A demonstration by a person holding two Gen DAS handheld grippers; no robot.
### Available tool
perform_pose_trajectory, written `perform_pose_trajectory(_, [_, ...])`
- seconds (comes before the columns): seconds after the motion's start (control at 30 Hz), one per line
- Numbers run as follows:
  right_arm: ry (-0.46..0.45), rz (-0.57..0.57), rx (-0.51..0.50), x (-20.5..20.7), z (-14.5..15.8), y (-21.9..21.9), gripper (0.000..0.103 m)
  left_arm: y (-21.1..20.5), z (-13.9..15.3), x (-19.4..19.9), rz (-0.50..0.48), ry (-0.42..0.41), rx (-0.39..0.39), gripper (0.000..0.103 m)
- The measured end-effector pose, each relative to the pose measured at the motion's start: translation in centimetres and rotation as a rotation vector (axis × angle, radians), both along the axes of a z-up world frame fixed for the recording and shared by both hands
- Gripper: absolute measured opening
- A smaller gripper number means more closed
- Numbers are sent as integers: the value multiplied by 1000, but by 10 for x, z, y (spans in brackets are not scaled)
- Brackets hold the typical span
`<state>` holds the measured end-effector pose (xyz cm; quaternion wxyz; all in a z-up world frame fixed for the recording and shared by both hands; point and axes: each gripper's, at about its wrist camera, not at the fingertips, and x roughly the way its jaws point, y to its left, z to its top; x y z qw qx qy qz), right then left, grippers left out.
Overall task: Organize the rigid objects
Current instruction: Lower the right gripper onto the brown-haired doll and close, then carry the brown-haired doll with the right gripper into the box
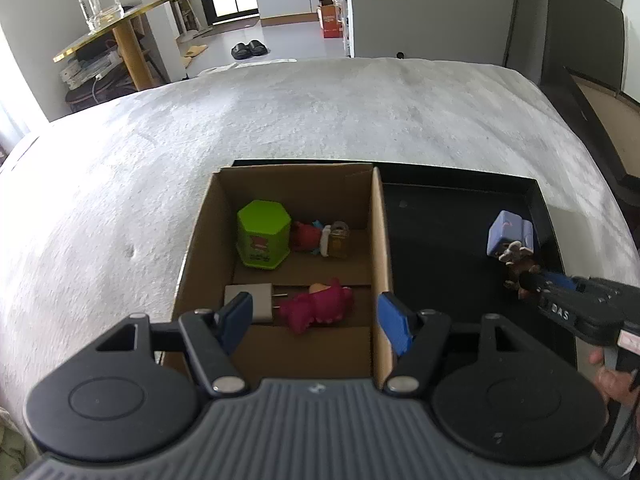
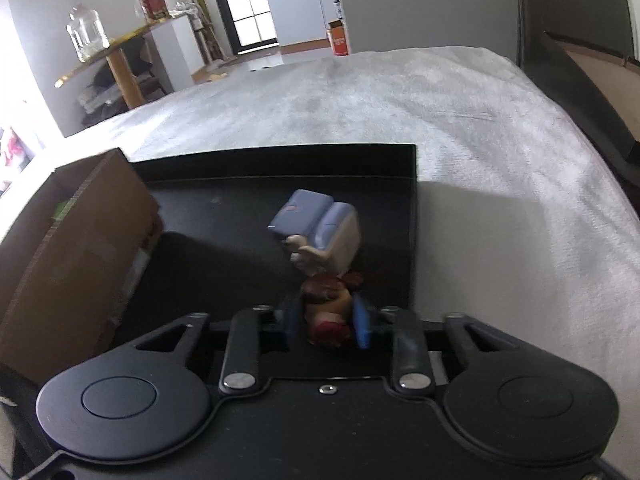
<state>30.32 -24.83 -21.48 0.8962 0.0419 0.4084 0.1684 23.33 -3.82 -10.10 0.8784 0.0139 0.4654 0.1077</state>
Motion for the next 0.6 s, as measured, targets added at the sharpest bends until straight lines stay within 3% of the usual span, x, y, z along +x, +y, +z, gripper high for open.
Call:
perform_pose_trajectory(0.23, [46, 86, -20, -16, 1, 18, 10, 10, 3, -6, 6, -15, -13, 68])
perform_pose_trajectory(0.43, [33, 106, -45, -20, 7, 25, 12, 21, 5, -8, 21, -23, -21, 68])
perform_pose_trajectory(0.47, [33, 94, -53, -20, 8, 25, 17, 23, 4, -8, 24, -23, -23, 68])
perform_pose_trajectory(0.57, [17, 70, -42, -19, 10, 22, 55, 29, 2, -7, 32, -20, -28, 68])
perform_pose_trajectory(0.6, [8, 62, -39, -19, 10, 22, 58, 30, 0, -7, 32, -18, -27, 68])
